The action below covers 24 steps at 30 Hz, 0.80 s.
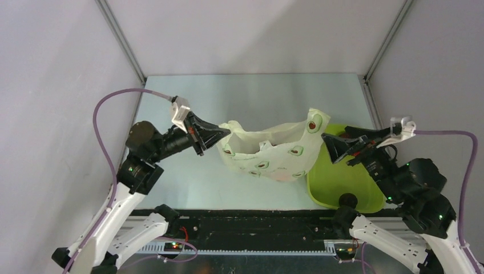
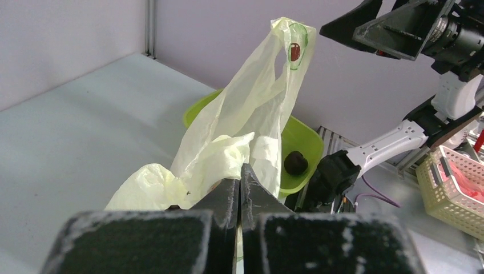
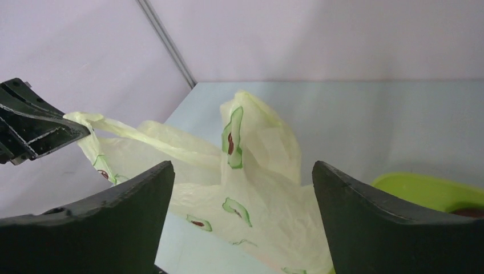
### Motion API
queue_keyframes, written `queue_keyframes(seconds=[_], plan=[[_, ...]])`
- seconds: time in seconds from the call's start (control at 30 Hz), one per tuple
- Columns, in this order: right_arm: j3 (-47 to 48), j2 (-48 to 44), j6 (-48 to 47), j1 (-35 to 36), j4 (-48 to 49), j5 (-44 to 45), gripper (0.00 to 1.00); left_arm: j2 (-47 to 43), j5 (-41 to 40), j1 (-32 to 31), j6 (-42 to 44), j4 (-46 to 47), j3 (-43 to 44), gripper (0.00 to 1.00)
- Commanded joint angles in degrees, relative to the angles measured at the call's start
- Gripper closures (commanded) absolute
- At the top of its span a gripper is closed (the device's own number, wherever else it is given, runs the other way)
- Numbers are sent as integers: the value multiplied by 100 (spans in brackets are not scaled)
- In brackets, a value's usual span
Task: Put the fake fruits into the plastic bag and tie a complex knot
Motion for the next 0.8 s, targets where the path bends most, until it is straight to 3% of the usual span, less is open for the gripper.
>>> queue_keyframes(seconds=[0.0,0.13,0.3,0.4,0.5,0.63,0.67,0.77], plan=[[287,-86,-439,-13,373,-311,2,-253,163,25,183,200,-141,100],[883,379,-744,-16,325,-1134,1,-422,260,26,501,38,-201,100],[1257,1052,-893,11,522,-2751,1,-702,104,28,744,-502,-139,88],[1306,1474,-846,134,841,-3120,1,-862,-173,29,973,-908,-28,67],[1391,1887,-854,341,1048,-3146,1,-985,-375,31,1159,-1235,166,57],[1472,2375,-1214,836,1301,-2893,1,-1038,-966,31,1136,-1487,317,37],[1483,2456,-1393,995,1330,-2751,1,-1028,-938,27,1058,-1421,326,29],[1557,2881,-1560,1134,1414,-2633,1,-948,-584,31,1064,-1244,357,18]])
